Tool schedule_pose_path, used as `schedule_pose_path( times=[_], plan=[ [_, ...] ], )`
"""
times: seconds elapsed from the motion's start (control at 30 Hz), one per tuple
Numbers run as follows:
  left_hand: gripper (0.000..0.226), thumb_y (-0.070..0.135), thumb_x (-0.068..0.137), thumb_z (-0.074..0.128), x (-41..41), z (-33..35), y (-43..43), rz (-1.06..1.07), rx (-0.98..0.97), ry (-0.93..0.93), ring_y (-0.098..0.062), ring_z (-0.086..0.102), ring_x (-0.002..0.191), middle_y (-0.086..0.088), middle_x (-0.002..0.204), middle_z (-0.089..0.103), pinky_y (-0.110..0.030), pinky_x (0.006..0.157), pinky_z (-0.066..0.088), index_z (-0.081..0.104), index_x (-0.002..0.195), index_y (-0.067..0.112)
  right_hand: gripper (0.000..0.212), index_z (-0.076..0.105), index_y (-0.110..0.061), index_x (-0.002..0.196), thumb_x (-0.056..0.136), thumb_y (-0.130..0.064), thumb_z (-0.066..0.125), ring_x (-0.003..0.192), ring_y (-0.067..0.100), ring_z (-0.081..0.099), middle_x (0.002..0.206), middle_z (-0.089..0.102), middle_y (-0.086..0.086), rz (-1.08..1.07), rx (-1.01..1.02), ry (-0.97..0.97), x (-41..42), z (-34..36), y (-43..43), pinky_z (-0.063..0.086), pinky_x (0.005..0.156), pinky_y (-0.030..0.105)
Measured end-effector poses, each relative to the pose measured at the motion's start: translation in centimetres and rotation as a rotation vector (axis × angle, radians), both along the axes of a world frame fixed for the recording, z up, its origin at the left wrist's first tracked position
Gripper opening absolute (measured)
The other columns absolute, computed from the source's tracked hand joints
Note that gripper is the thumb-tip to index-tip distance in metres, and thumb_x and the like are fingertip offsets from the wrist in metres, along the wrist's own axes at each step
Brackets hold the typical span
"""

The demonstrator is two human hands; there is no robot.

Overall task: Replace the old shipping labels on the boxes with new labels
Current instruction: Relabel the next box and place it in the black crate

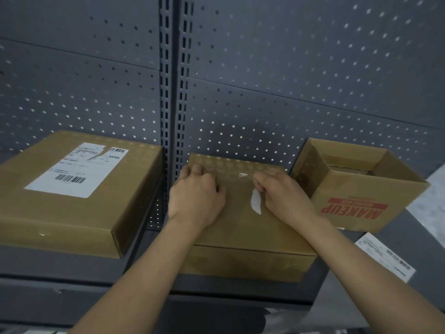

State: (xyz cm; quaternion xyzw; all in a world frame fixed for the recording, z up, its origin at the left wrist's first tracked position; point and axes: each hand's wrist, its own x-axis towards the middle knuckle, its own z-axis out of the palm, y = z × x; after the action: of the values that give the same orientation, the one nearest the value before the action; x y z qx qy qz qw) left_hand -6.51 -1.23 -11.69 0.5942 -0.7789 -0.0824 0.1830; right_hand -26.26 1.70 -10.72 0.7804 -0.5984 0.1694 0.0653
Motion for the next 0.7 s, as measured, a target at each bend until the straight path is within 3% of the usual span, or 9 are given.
schedule_pose_path(
  times=[0.17,0.37,0.53,0.63,0.7],
  plan=[
    [0.042,0.043,0.096,0.042,0.07,-0.18,-0.04,-0.007,0.000,0.003,-0.030,0.036,0.136,-0.002,0.136,0.051,-0.044,0.095,0.047,0.061,0.128,0.023,0.033,0.038,-0.022,0.074,0.079,0.010,0.045,0.077,0.019,0.049,0.080,0.053,-0.003,-0.089,-0.040,-0.192,-0.51,-0.41,0.44,0.046,0.067,0.039],
    [0.043,0.044,0.097,0.041,0.06,-0.26,-0.12,-0.011,-0.009,0.006,-0.029,0.034,0.138,-0.002,0.139,0.050,-0.044,0.097,0.046,0.060,0.130,0.024,0.039,0.032,-0.024,0.072,0.079,0.010,0.049,0.075,0.017,0.045,0.078,0.048,-0.005,-0.056,-0.033,-0.074,-0.12,-0.26,0.31,0.040,0.062,0.032],
    [0.042,0.042,0.097,0.041,0.08,-0.36,-0.24,-0.015,-0.011,0.007,-0.030,0.037,0.135,-0.003,0.134,0.052,-0.044,0.095,0.047,0.063,0.126,0.022,0.036,0.035,-0.021,0.072,0.075,0.011,0.051,0.076,0.018,0.045,0.075,0.048,-0.003,0.022,-0.031,0.032,0.20,0.19,0.23,0.042,0.061,0.036],
    [0.041,0.042,0.096,0.041,0.09,-0.32,-0.28,-0.015,-0.008,0.007,-0.030,0.038,0.134,-0.003,0.133,0.052,-0.044,0.094,0.047,0.063,0.125,0.022,0.033,0.037,-0.020,0.073,0.077,0.010,0.049,0.079,0.016,0.044,0.079,0.051,-0.002,0.016,0.006,0.007,0.30,0.43,0.19,0.044,0.066,0.037],
    [0.041,0.042,0.096,0.041,0.13,-0.31,-0.34,-0.016,-0.005,0.014,-0.030,0.038,0.134,-0.003,0.133,0.053,-0.044,0.094,0.048,0.063,0.124,0.022,0.032,0.039,-0.021,0.073,0.079,0.009,0.047,0.081,0.017,0.048,0.081,0.053,-0.003,-0.042,0.018,-0.124,-0.10,0.42,0.20,0.047,0.071,0.042]
  ],
)
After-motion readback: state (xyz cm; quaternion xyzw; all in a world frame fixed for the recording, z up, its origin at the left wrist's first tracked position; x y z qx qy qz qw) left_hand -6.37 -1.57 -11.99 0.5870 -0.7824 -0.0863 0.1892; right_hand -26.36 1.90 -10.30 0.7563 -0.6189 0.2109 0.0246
